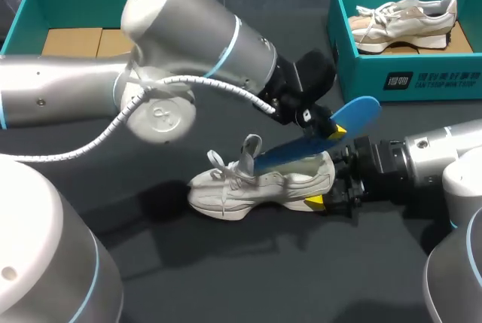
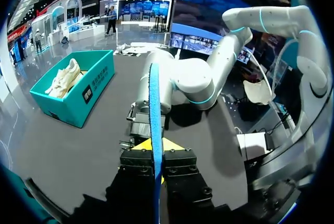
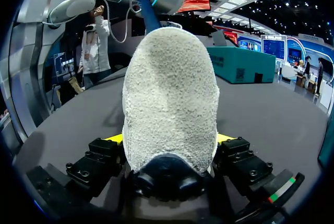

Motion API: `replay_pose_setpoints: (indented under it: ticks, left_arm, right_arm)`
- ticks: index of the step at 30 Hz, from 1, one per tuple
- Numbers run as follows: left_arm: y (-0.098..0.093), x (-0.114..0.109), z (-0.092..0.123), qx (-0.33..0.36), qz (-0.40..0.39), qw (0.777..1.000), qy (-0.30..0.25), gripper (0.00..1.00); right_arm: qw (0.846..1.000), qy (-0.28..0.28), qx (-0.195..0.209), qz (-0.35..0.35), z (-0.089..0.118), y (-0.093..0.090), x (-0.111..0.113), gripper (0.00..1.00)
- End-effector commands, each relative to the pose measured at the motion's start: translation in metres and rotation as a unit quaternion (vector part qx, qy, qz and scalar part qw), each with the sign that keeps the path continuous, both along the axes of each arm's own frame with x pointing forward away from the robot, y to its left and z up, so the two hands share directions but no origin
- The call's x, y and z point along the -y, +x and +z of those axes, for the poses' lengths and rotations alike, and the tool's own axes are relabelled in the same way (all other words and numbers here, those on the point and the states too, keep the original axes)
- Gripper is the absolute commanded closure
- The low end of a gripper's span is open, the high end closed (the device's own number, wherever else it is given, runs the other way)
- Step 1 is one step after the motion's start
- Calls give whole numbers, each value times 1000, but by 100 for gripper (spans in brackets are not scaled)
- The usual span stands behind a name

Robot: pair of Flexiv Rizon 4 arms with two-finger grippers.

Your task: Take the shoe out of the shoebox, open the shoe tongue, remove and reinsert the insole, then place the shoe into the shoebox

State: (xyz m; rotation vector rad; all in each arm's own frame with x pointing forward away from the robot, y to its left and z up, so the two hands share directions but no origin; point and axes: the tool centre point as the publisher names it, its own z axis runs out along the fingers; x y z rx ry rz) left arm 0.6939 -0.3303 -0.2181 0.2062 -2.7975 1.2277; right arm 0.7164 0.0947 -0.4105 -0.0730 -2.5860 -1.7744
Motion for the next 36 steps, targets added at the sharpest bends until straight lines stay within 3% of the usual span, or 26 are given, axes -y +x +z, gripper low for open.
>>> replay_pose_setpoints:
  ticks: [1, 10, 17, 21, 34, 36]
  left_arm:
    - [1, -10, 4, -2, -4, 1000, -1, 100]
    - [1, -10, 4, -2, -4, 1000, -1, 100]
    - [-11, -32, 77, -17, 45, 995, -90, 100]
    - [-16, -57, 117, -79, 55, 981, -167, 100]
    - [-16, -57, 117, -79, 55, 981, -167, 100]
    - [-25, -65, 126, -78, 62, 973, -206, 100]
  right_arm:
    - [1000, -2, 0, -1, 1, -1, -1, 100]
    - [1000, -2, 0, -1, 1, -1, -1, 100]
    - [1000, -2, 0, -1, 1, -1, -1, 100]
    - [1000, -2, 0, -1, 1, -1, -1, 100]
    - [1000, -2, 0, -1, 1, -1, -1, 100]
    - [1000, -2, 0, -1, 1, -1, -1, 100]
